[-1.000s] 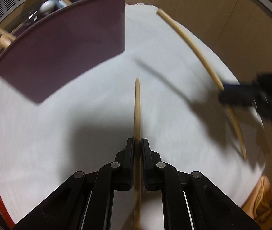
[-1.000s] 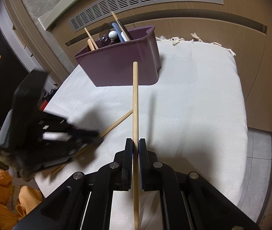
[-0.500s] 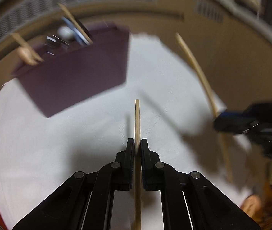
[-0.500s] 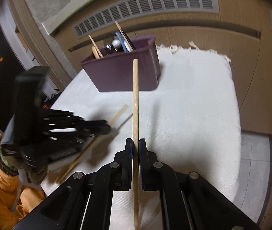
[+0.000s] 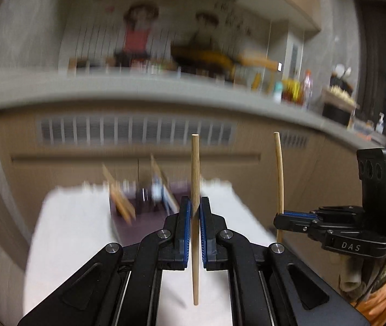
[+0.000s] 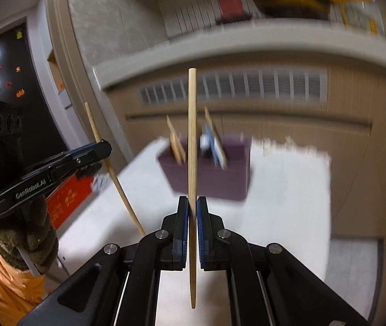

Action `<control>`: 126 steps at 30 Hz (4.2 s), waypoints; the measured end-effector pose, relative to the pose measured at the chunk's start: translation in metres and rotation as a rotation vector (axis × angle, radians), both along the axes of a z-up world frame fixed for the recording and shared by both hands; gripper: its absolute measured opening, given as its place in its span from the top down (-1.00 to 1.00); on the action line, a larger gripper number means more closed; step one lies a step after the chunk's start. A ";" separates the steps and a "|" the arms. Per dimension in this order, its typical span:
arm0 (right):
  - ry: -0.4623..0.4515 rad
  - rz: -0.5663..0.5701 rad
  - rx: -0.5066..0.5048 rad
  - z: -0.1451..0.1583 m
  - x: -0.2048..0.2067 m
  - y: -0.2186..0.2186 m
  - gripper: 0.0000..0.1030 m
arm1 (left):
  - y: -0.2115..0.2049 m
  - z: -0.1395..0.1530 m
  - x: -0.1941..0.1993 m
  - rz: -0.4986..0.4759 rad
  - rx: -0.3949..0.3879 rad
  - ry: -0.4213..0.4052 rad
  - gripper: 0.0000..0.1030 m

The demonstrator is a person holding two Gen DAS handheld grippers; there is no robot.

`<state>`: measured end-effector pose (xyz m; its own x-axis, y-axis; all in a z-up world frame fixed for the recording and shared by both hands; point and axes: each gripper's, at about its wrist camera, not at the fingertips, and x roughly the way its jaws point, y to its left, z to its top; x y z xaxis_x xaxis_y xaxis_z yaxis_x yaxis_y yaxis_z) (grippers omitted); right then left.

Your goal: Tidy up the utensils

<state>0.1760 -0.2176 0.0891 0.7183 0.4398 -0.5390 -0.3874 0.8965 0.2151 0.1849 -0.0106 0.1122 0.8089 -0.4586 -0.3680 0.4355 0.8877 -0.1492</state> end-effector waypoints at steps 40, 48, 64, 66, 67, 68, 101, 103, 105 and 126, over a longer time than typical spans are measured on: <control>0.061 -0.076 -0.146 -0.077 0.171 0.043 0.49 | 0.036 -0.106 0.183 0.153 0.012 0.263 0.38; 0.026 -0.170 -0.131 -0.062 0.108 0.028 -0.36 | 0.045 -0.076 0.116 0.245 0.023 0.160 -0.45; -0.128 -0.427 -0.134 -0.068 -0.062 0.016 -0.99 | 0.018 -0.103 -0.078 0.381 0.145 0.001 -1.00; -0.136 -0.447 -0.162 -0.075 -0.076 0.016 -0.99 | 0.012 -0.105 -0.093 0.412 0.181 -0.038 -1.00; -0.132 -0.449 -0.169 -0.078 -0.080 0.017 -0.99 | 0.010 -0.105 -0.097 0.408 0.192 -0.046 -1.00; -0.125 -0.448 -0.173 -0.081 -0.083 0.016 -0.99 | 0.007 -0.105 -0.100 0.389 0.195 -0.041 -1.00; -0.131 -0.438 -0.204 -0.088 -0.099 0.015 -0.99 | 0.004 -0.117 -0.093 0.382 0.194 0.068 -1.00; -0.131 -0.439 -0.202 -0.088 -0.099 0.015 -0.99 | 0.004 -0.117 -0.093 0.381 0.194 0.068 -1.00; -0.134 -0.442 -0.201 -0.088 -0.100 0.015 -0.99 | 0.004 -0.117 -0.093 0.380 0.195 0.069 -1.00; -0.145 -0.446 -0.198 -0.084 -0.102 0.016 -0.99 | 0.003 -0.118 -0.094 0.379 0.199 0.069 -1.00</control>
